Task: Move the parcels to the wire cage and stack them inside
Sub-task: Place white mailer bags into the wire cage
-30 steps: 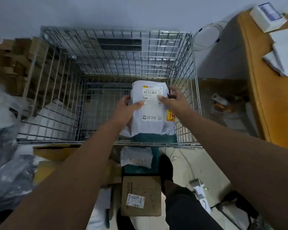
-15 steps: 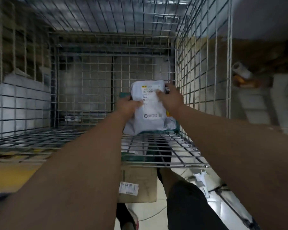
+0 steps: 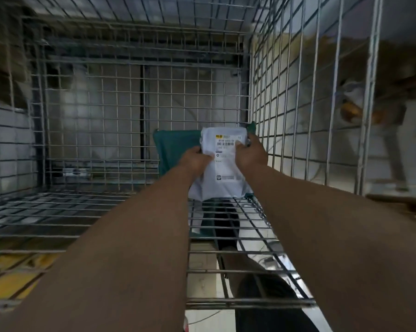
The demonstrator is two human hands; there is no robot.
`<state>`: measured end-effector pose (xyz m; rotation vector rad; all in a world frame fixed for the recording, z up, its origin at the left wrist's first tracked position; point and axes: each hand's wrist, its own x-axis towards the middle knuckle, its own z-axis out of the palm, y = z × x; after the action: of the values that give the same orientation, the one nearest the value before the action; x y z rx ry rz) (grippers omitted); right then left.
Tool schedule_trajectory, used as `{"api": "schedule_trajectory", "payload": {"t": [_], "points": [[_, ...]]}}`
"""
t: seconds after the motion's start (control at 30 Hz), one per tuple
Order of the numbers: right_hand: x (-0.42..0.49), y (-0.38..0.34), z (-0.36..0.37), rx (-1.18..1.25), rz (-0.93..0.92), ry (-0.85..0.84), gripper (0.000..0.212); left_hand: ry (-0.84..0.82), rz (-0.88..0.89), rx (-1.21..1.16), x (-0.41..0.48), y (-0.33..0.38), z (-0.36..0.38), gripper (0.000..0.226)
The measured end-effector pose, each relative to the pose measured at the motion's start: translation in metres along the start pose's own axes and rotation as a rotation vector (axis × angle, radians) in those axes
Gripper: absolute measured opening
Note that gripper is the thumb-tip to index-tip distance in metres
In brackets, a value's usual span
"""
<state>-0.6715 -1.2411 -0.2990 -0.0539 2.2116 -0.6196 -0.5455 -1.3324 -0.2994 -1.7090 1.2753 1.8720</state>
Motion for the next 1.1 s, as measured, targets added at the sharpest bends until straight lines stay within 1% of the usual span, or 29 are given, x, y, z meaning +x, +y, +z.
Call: {"api": "schedule_trajectory", "payload": {"t": [0.07,0.13,0.23,0.4,0.57,0.67,0.77,0.8,0.87,0.9,0.93,1.0,1.03,1.07,1.1], "points": [[0.002,0.009,0.005,-0.021,0.023,0.010,0.029,0.003,0.001,0.038,0.007,-0.005,0.004,0.036],[0.001,0.014,0.010,-0.046,0.046,0.025,0.031,0.006,0.001,0.070,0.012,-0.010,0.009,0.035],[0.002,0.018,0.014,-0.067,0.036,0.044,0.035,0.022,-0.019,0.052,0.015,-0.014,0.015,0.033],[0.007,0.022,0.009,-0.098,0.017,0.063,0.038,0.002,-0.038,-0.012,0.018,-0.018,0.024,0.032],[0.000,0.022,0.009,-0.100,-0.006,0.149,0.051,-0.025,-0.052,-0.011,0.018,-0.018,0.038,0.028],[-0.006,0.020,0.007,-0.132,-0.033,0.173,0.060,0.004,-0.030,0.041,0.014,-0.014,0.046,0.028],[-0.014,0.012,0.003,-0.175,-0.066,0.201,0.062,0.002,-0.006,0.132,0.009,-0.006,0.051,0.034],[-0.017,0.009,0.001,-0.182,-0.080,0.210,0.061,-0.015,-0.004,0.149,0.006,-0.003,0.051,0.039],[-0.023,0.001,-0.004,-0.187,-0.089,0.212,0.054,-0.029,-0.005,0.178,-0.003,0.002,0.047,0.061],[-0.027,-0.003,-0.006,-0.163,-0.085,0.192,0.048,-0.016,0.002,0.208,-0.009,0.005,0.042,0.071],[-0.032,-0.009,-0.008,-0.116,-0.080,0.155,0.042,0.004,0.027,0.241,-0.016,0.009,0.035,0.075],[-0.045,-0.024,-0.011,0.012,-0.074,0.052,0.028,0.037,0.104,0.269,-0.032,0.017,0.016,0.070],[-0.053,-0.033,-0.013,0.075,-0.075,-0.004,0.022,0.047,0.137,0.255,-0.039,0.022,0.006,0.064],[-0.063,-0.044,-0.014,0.138,-0.081,-0.059,0.014,0.054,0.163,0.223,-0.050,0.028,-0.005,0.053],[-0.076,-0.057,-0.016,0.189,-0.091,-0.113,0.006,0.060,0.191,0.186,-0.063,0.034,-0.018,0.037]]}}
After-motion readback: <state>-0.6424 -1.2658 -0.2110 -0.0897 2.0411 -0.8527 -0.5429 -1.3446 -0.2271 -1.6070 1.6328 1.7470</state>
